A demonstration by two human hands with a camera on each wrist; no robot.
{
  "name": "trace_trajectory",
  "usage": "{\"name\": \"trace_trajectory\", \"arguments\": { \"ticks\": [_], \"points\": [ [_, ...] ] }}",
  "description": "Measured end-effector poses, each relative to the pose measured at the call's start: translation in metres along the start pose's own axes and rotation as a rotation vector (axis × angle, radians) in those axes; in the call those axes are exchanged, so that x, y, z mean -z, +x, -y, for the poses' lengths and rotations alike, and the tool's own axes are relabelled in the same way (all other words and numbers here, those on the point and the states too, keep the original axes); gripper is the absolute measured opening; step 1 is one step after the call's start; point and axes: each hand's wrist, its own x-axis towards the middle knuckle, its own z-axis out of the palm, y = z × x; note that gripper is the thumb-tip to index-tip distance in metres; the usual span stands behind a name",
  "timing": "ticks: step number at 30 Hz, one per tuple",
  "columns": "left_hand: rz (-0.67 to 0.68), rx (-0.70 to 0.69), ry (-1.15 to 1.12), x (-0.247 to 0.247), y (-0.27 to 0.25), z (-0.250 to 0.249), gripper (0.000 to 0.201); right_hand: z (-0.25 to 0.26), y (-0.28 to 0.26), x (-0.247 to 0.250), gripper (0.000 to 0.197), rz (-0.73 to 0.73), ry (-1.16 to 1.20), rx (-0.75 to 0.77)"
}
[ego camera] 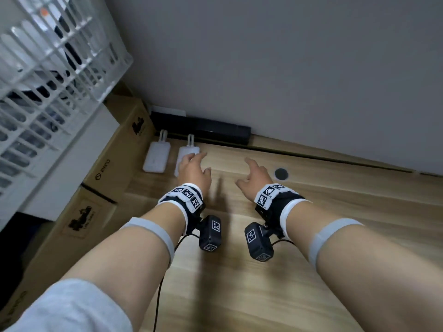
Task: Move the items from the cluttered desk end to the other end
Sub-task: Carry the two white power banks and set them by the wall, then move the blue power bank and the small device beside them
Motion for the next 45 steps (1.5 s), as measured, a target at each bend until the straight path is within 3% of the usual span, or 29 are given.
{"name": "trace_trajectory", "arguments": {
  "ticks": [5,9,12,15,21,25,33,42,45],
  "points": [
    [0.168,-0.18,-0.071,-0.069,-0.093,-0.116,0.043,-0.113,-0.095,0.11,0.063,-0.152,0.169,-0.143],
    [0.279,-0.266,-0.135,-0.14,-0.198,-0.218,0.043,-0.233,-0.191,0.195,0.062,-0.27,0.288,-0.254],
    [0.382,-0.318,-0.199,-0.201,-0.289,-0.29,0.038,-0.321,-0.273,0.256,0.035,-0.386,0.363,-0.312],
    [0.516,-0.391,-0.254,-0.253,-0.376,-0.356,0.031,-0.4,-0.352,0.312,0.023,-0.491,0.426,-0.378],
    [0.693,-0.553,-0.255,-0.318,-0.494,-0.46,0.021,-0.536,-0.471,0.389,0.005,-0.655,0.593,-0.506],
    [0.76,-0.609,-0.244,-0.361,-0.542,-0.509,0.018,-0.589,-0.531,0.415,0.011,-0.755,0.623,-0.579],
    [0.879,-0.63,-0.247,-0.475,-0.601,-0.59,0.015,-0.691,-0.573,0.463,0.014,-0.802,0.629,-0.66],
    [0.946,-0.517,-0.218,-0.609,-0.612,-0.672,0.009,-0.814,-0.549,0.555,0.006,-0.713,0.523,-0.767],
    [0.958,-0.454,-0.185,-0.635,-0.614,-0.689,0.012,-0.843,-0.539,0.574,0.015,-0.679,0.523,-0.782]
  ]
}}
